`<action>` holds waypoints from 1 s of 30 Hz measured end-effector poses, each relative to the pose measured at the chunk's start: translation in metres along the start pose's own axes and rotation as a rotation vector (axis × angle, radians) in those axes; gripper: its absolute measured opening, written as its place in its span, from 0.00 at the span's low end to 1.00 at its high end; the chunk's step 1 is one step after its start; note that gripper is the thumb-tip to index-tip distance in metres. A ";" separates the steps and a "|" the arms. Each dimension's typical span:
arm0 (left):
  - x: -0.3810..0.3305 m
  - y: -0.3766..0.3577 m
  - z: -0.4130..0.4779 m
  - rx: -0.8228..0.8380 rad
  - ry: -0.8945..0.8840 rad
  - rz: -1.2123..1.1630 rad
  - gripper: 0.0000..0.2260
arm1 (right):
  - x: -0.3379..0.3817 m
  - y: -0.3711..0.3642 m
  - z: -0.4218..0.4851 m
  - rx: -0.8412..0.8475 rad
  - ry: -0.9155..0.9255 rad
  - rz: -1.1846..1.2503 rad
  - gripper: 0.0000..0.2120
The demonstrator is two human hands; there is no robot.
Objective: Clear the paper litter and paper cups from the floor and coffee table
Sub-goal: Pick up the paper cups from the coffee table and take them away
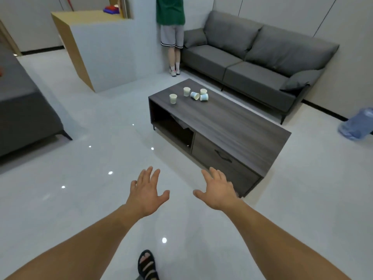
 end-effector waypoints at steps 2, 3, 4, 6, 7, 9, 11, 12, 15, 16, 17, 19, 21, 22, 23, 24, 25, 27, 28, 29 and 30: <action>0.013 0.013 0.043 0.008 -0.010 0.000 0.36 | 0.013 0.016 0.041 0.010 -0.009 0.001 0.40; 0.015 0.023 0.062 0.022 -0.025 0.006 0.36 | 0.019 0.024 0.058 0.025 -0.020 0.004 0.40; 0.019 0.029 0.078 0.025 -0.037 0.011 0.36 | 0.024 0.028 0.074 0.029 -0.032 0.015 0.40; 0.023 0.051 0.120 0.005 -0.069 0.027 0.36 | 0.035 0.043 0.110 0.018 -0.054 0.039 0.40; 0.025 0.060 0.139 -0.001 -0.079 0.027 0.36 | 0.040 0.050 0.124 0.012 -0.052 0.042 0.40; 0.028 0.072 0.181 0.001 -0.093 0.021 0.36 | 0.045 0.060 0.162 0.011 -0.064 0.041 0.40; 0.029 0.078 0.221 0.007 -0.100 0.018 0.36 | 0.045 0.070 0.200 0.004 -0.081 0.056 0.40; 0.029 0.080 0.243 0.015 -0.110 0.025 0.36 | 0.045 0.075 0.222 0.006 -0.089 0.060 0.40; 0.032 0.086 0.310 0.031 -0.114 0.032 0.36 | 0.042 0.089 0.291 0.034 -0.099 0.064 0.41; 0.034 0.089 0.332 0.030 -0.107 0.026 0.36 | 0.041 0.093 0.315 0.041 -0.093 0.070 0.41; 0.037 0.092 0.354 0.029 -0.090 0.019 0.36 | 0.040 0.099 0.339 0.051 -0.087 0.070 0.41; 0.044 0.102 0.392 0.034 -0.065 0.024 0.36 | 0.044 0.114 0.386 0.076 -0.073 0.074 0.41; 0.052 0.114 0.428 0.027 -0.048 0.025 0.37 | 0.056 0.131 0.428 0.089 -0.035 0.076 0.40; 0.055 0.122 0.448 0.016 -0.037 0.027 0.37 | 0.062 0.141 0.449 0.092 -0.016 0.073 0.40; 0.058 0.130 0.468 0.004 -0.029 0.023 0.37 | 0.067 0.152 0.470 0.088 -0.003 0.072 0.40; 0.060 0.136 0.489 -0.002 -0.027 0.013 0.37 | 0.070 0.163 0.491 0.081 0.003 0.066 0.40; 0.062 0.142 0.507 0.007 -0.024 0.010 0.37 | 0.075 0.172 0.509 0.081 0.007 0.053 0.40; 0.067 0.149 0.545 -0.002 -0.023 0.000 0.38 | 0.082 0.187 0.546 0.075 0.009 0.037 0.40; 0.070 0.151 0.565 -0.002 -0.027 0.000 0.38 | 0.085 0.193 0.566 0.074 0.009 0.032 0.40; 0.074 0.154 0.585 0.003 -0.030 0.001 0.38 | 0.089 0.199 0.586 0.073 0.006 0.029 0.41; 0.079 0.157 0.607 0.004 -0.033 0.002 0.38 | 0.093 0.204 0.606 0.069 0.002 0.025 0.41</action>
Point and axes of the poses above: each hand's wrist, its own z-axis towards the middle knuckle, its own y-axis out of the back of the hand, x = y × z, the point moved 9 cm from there along z, towards the middle knuckle
